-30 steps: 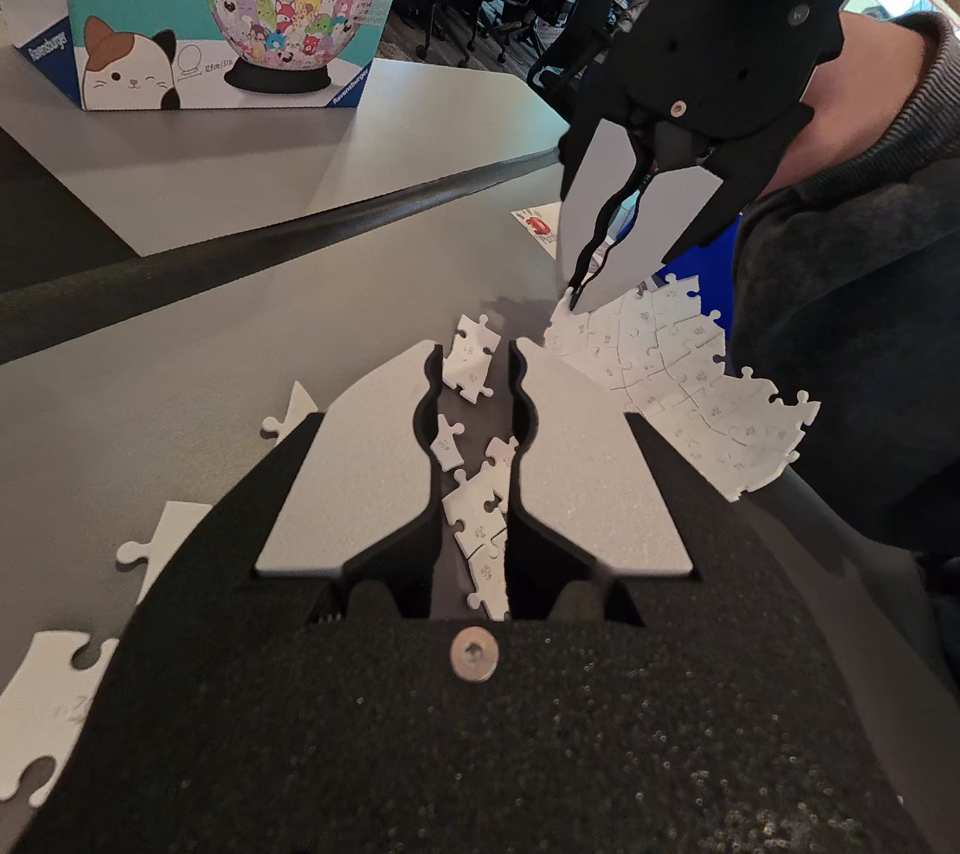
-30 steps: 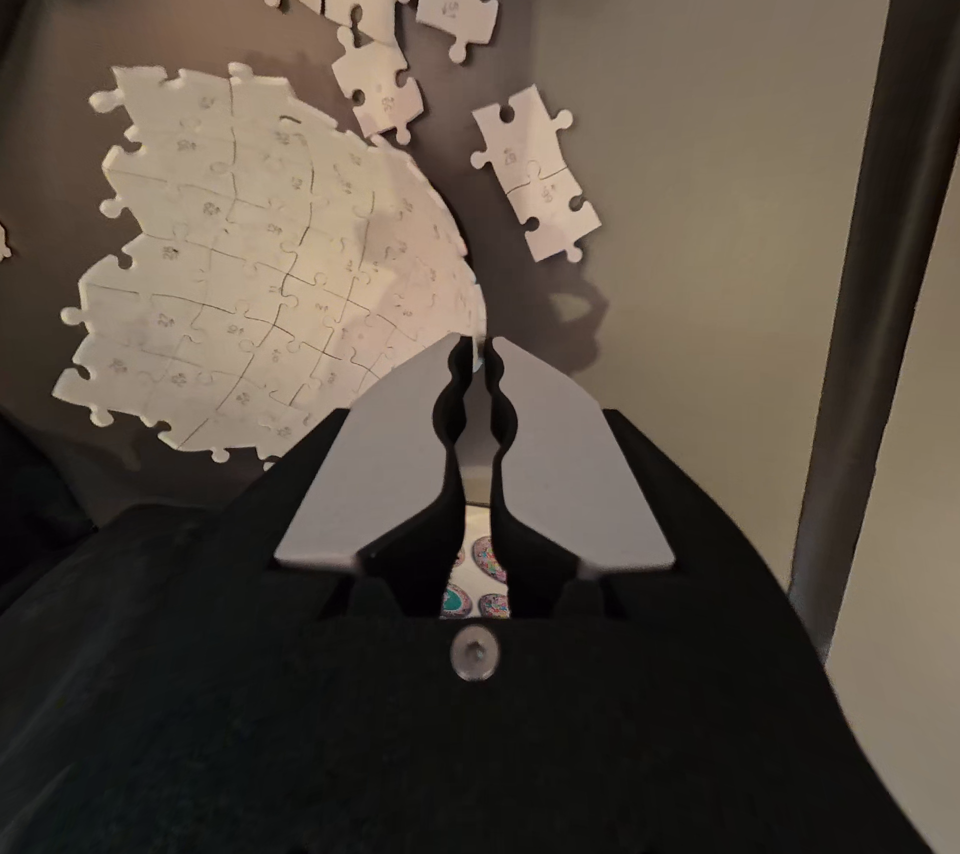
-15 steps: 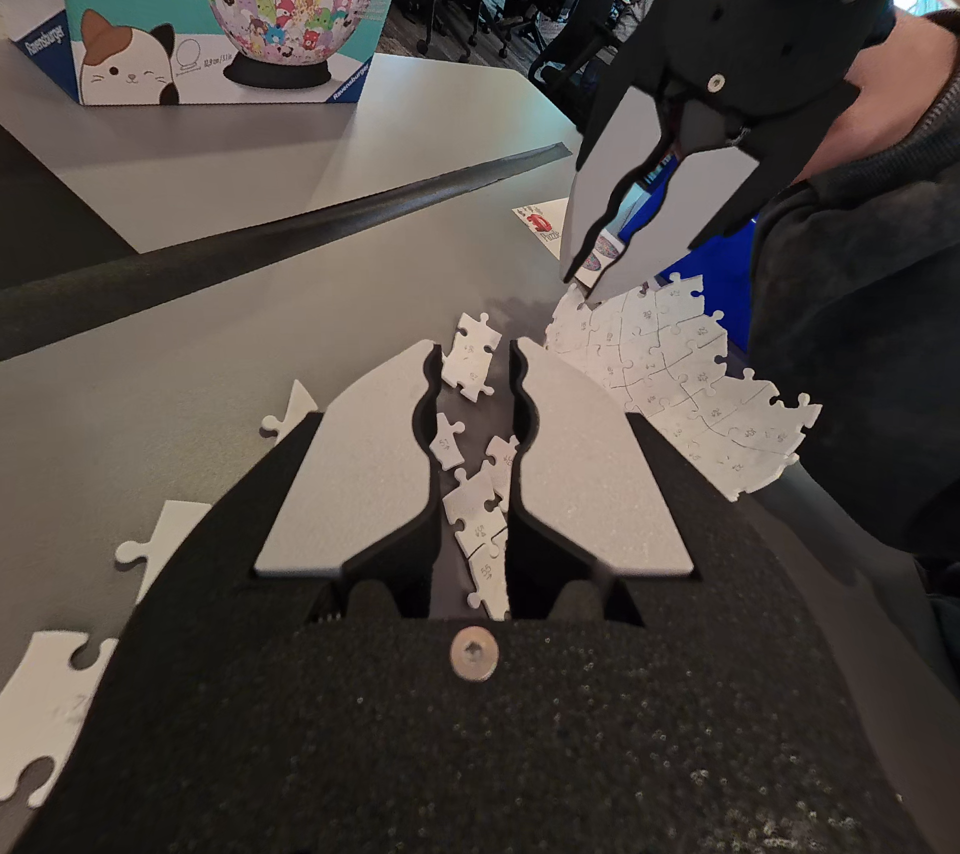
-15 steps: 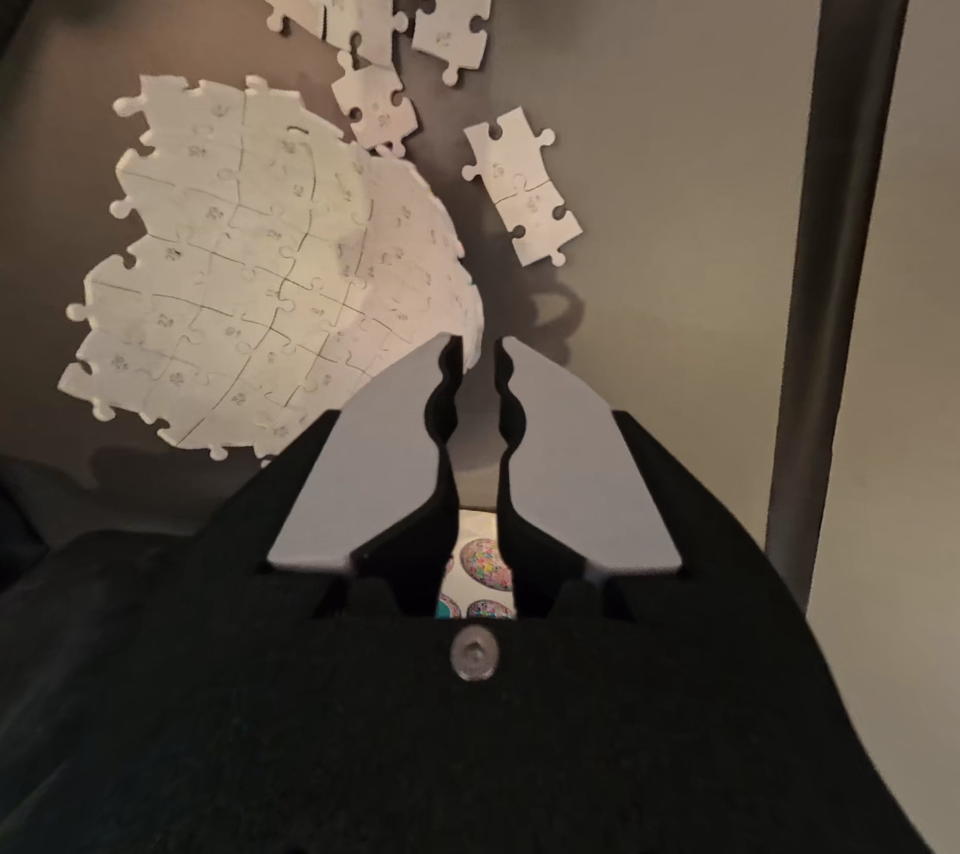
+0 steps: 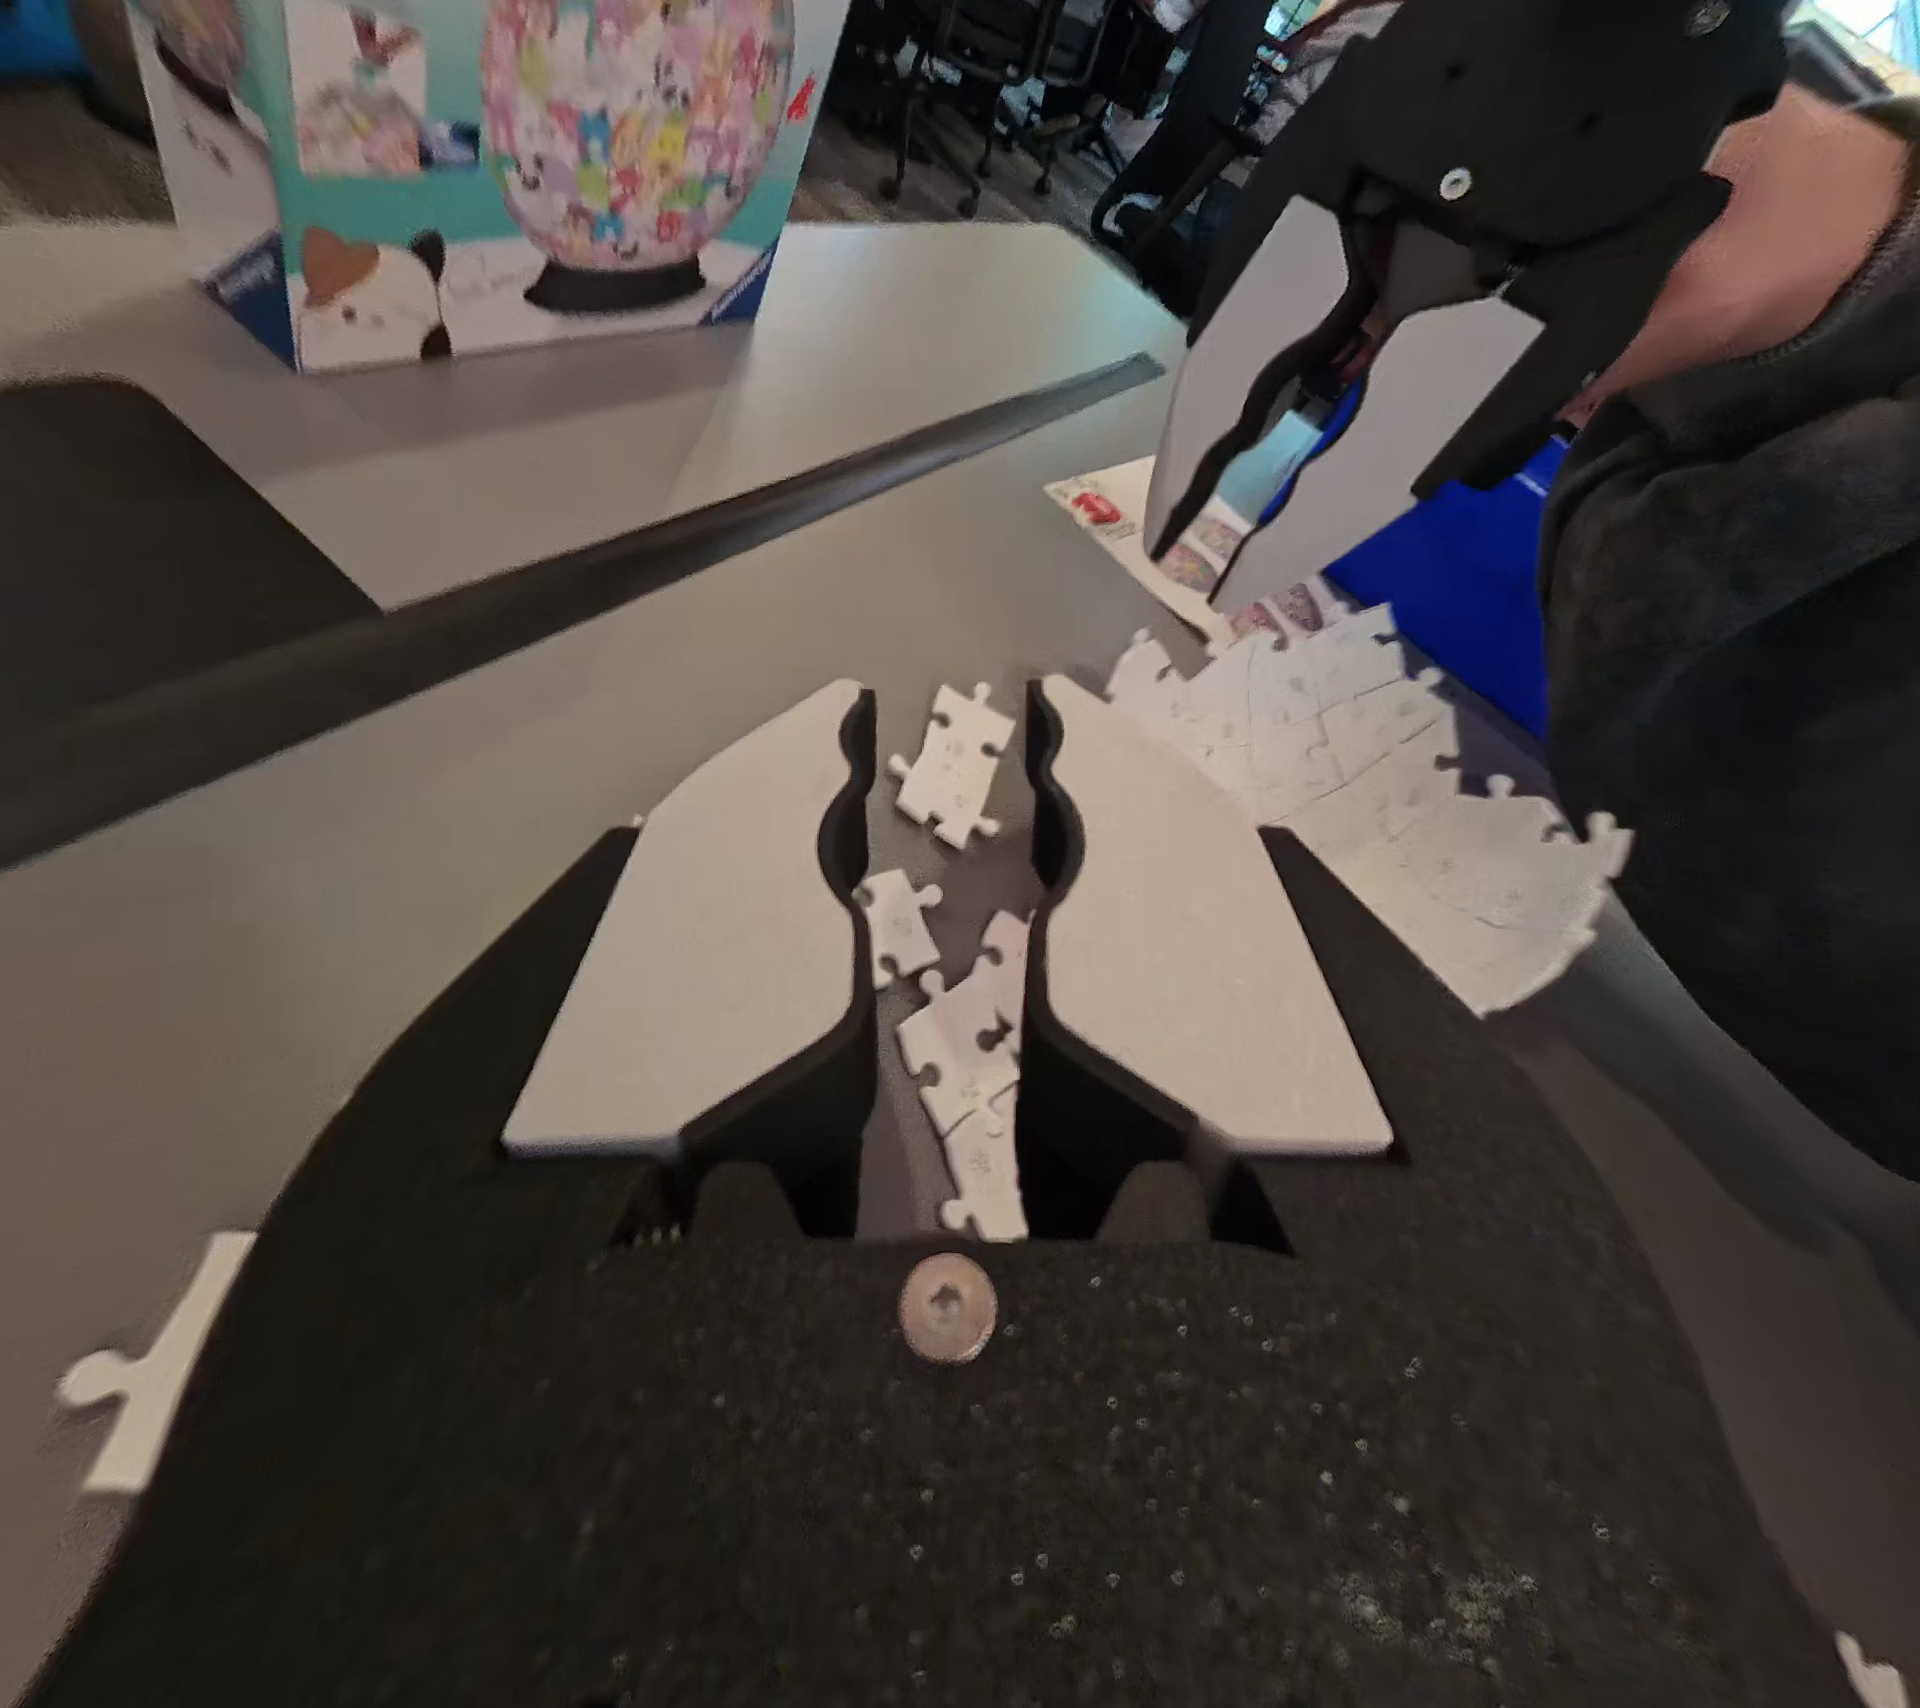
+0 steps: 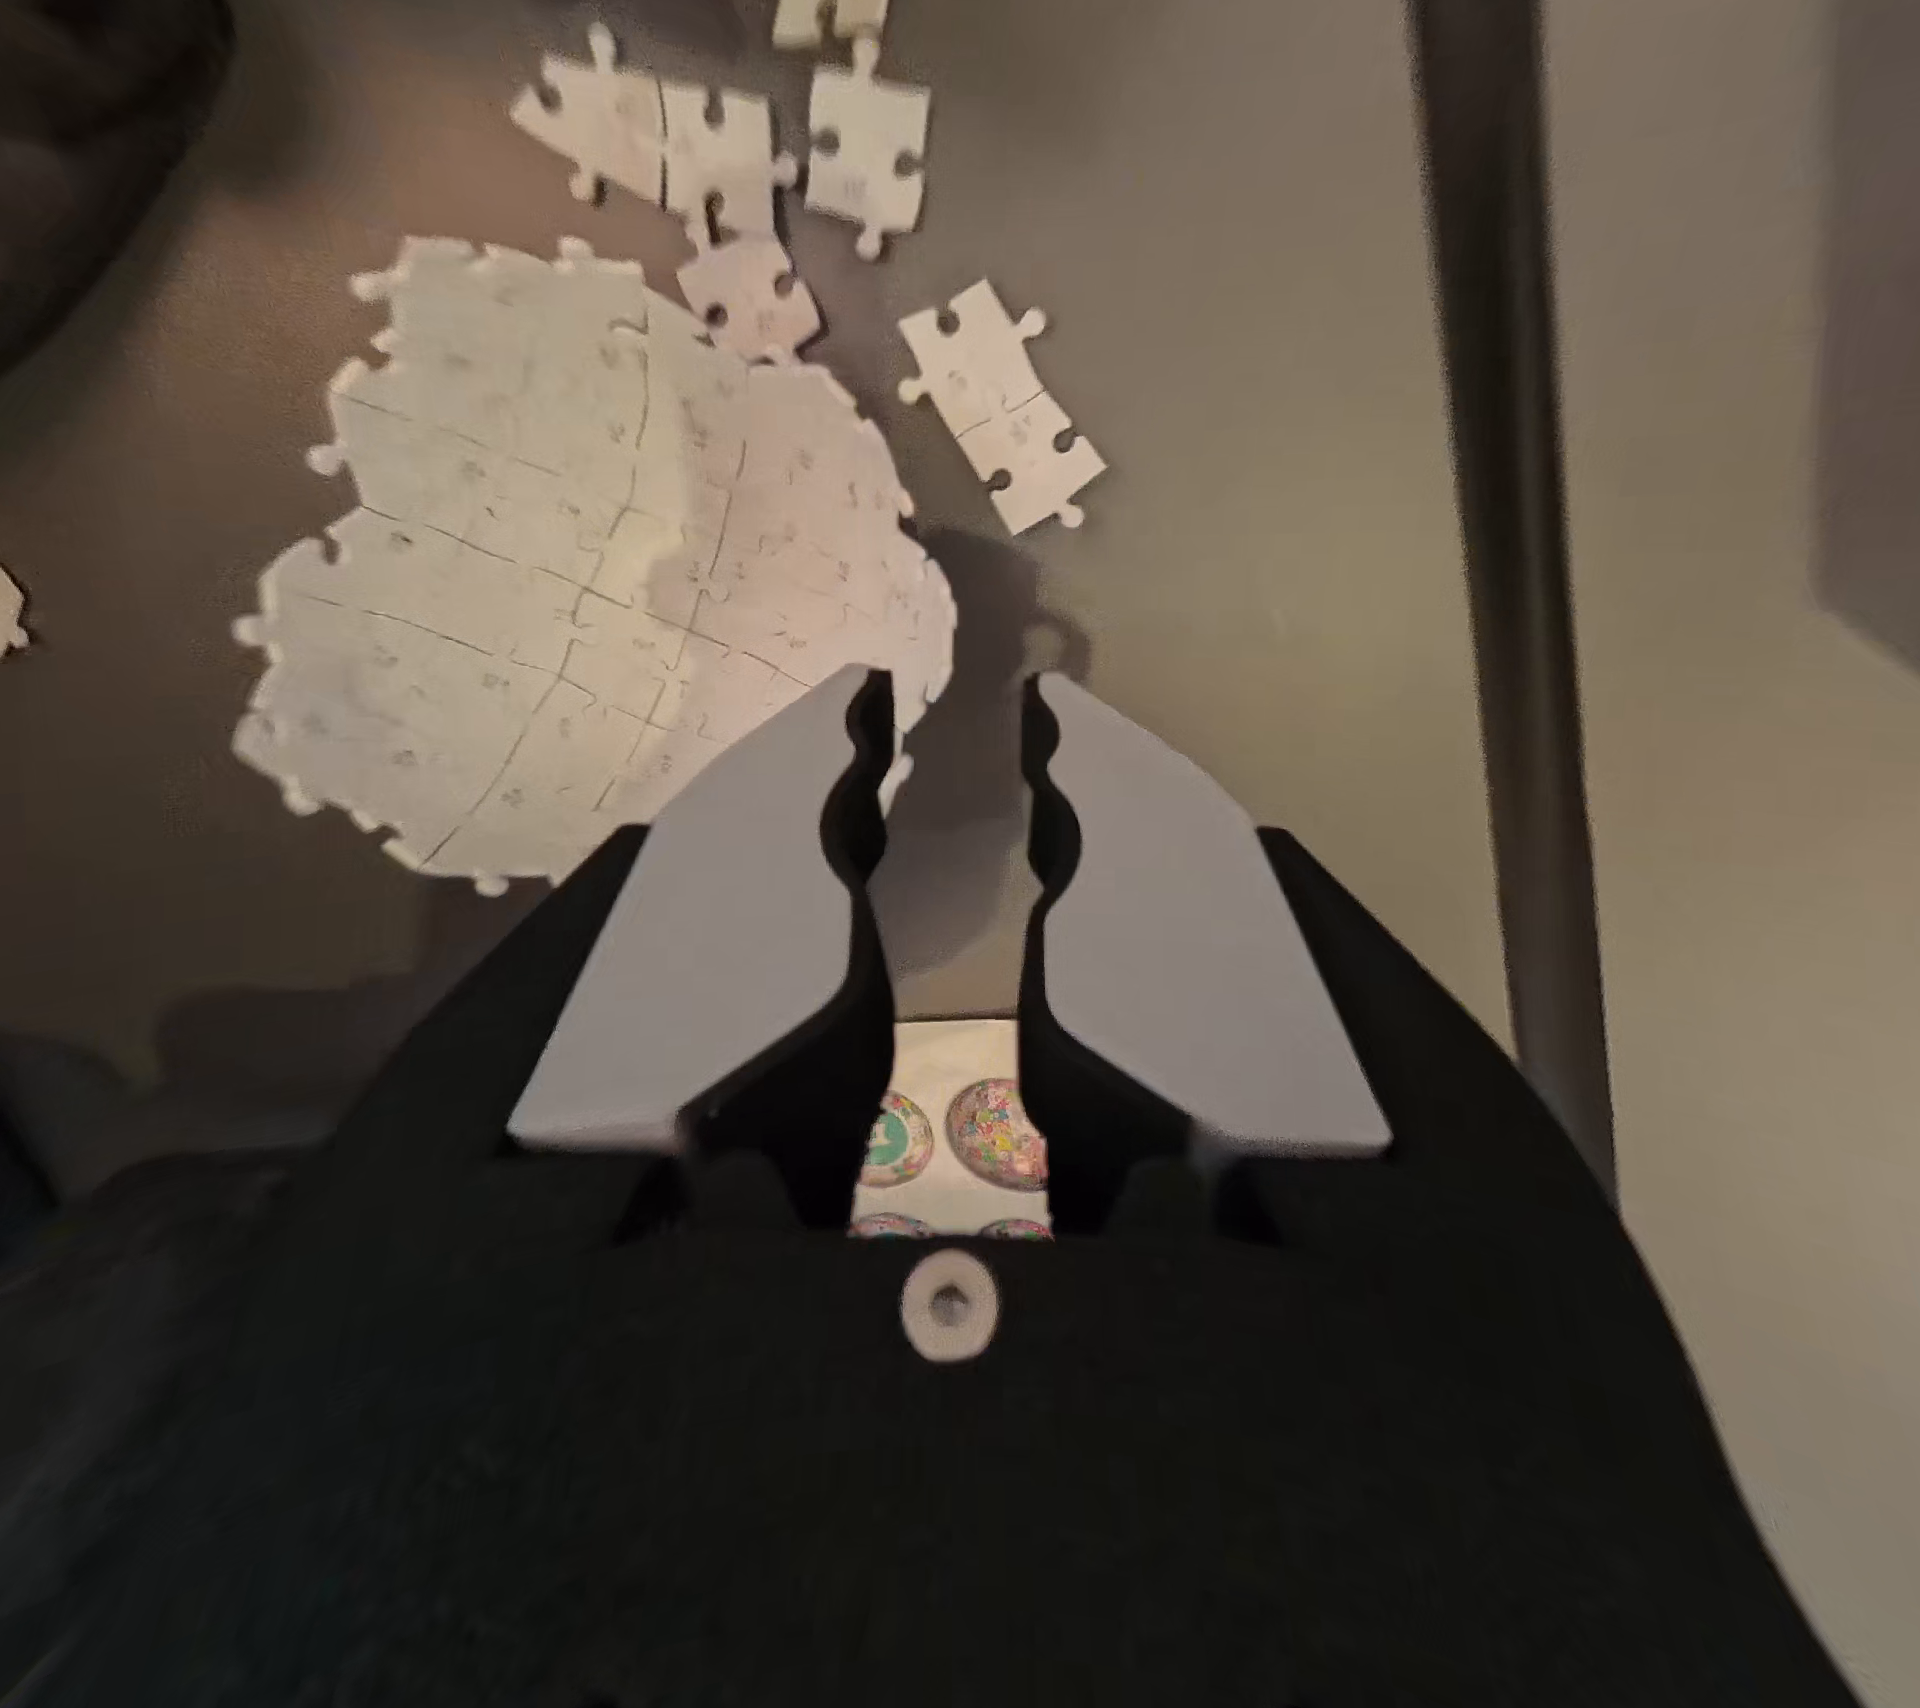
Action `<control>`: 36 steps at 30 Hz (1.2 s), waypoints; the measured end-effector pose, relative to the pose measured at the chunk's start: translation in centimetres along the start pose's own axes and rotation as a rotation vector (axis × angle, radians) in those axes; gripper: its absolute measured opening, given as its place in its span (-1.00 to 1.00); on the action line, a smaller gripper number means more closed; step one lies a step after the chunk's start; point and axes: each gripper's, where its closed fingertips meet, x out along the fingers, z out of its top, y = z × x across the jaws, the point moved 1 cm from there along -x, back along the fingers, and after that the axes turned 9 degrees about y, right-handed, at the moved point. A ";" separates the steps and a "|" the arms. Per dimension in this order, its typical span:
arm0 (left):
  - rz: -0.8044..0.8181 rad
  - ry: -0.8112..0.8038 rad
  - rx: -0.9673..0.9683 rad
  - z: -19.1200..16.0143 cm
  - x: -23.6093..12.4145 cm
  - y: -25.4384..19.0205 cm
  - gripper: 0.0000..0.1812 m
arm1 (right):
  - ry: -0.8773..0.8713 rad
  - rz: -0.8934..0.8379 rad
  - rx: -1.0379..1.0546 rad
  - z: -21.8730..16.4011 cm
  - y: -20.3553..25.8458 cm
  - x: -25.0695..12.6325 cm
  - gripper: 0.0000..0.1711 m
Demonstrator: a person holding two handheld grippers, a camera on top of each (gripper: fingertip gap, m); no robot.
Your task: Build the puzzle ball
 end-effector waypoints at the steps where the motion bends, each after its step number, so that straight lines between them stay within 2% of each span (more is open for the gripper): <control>1: 0.001 -0.009 0.022 0.7 -0.9 -0.8 -0.68 | -0.063 -0.038 0.012 -0.2 0.1 -1.5 -0.69; 4: -0.002 0.004 0.087 2.5 -3.9 -4.9 -0.49 | -0.328 -0.239 0.038 -1.1 1.4 -6.8 -0.62; 7: -0.011 0.007 0.173 4.3 -6.3 -11.0 -0.38 | -0.661 -0.356 0.063 -2.2 5.9 -10.2 -0.62; 9: 0.036 0.110 0.209 4.7 -6.8 -14.5 -0.21 | -0.875 -0.333 0.072 -3.4 10.3 -10.2 -0.63; 12: 0.177 0.312 0.253 2.2 -7.1 -18.6 -0.24 | -1.063 -0.157 0.065 -6.0 17.3 -6.7 -0.66; 14: 0.273 0.393 0.280 -2.1 -7.3 -20.6 -0.24 | -1.093 -0.116 0.070 -8.2 20.0 -3.7 -0.65; 17: 0.307 0.516 0.250 -11.7 -7.2 -23.1 -0.31 | -1.075 -0.098 0.096 -11.5 22.0 -0.4 -0.65; 19: 0.302 0.537 0.195 -17.2 -7.2 -24.0 -0.34 | -1.079 -0.044 0.090 -12.5 23.2 -1.2 -0.61; 21: 0.320 0.521 0.163 -20.5 -7.1 -23.6 -0.39 | -1.144 -0.050 0.073 -13.2 23.5 -2.2 -0.67; 25: 0.330 0.562 0.208 -23.0 -6.6 -22.9 -0.39 | -1.113 0.036 0.062 -13.0 24.1 -1.4 -0.67; 29: 0.344 0.628 0.254 -24.2 -6.1 -22.1 -0.40 | -1.064 0.026 0.006 -12.4 25.1 -0.4 -0.69; 31: 0.351 0.626 0.294 -24.4 -5.6 -22.0 -0.47 | -1.029 0.039 -0.026 -12.1 25.6 0.4 -0.71; 33: 0.342 0.614 0.331 -24.4 -5.2 -22.5 -0.71 | -0.982 0.069 -0.035 -11.7 26.1 1.6 -0.72; 36: 0.378 0.589 0.366 -24.5 -5.2 -22.7 -0.72 | -0.895 0.154 -0.032 -11.0 27.2 3.6 -0.80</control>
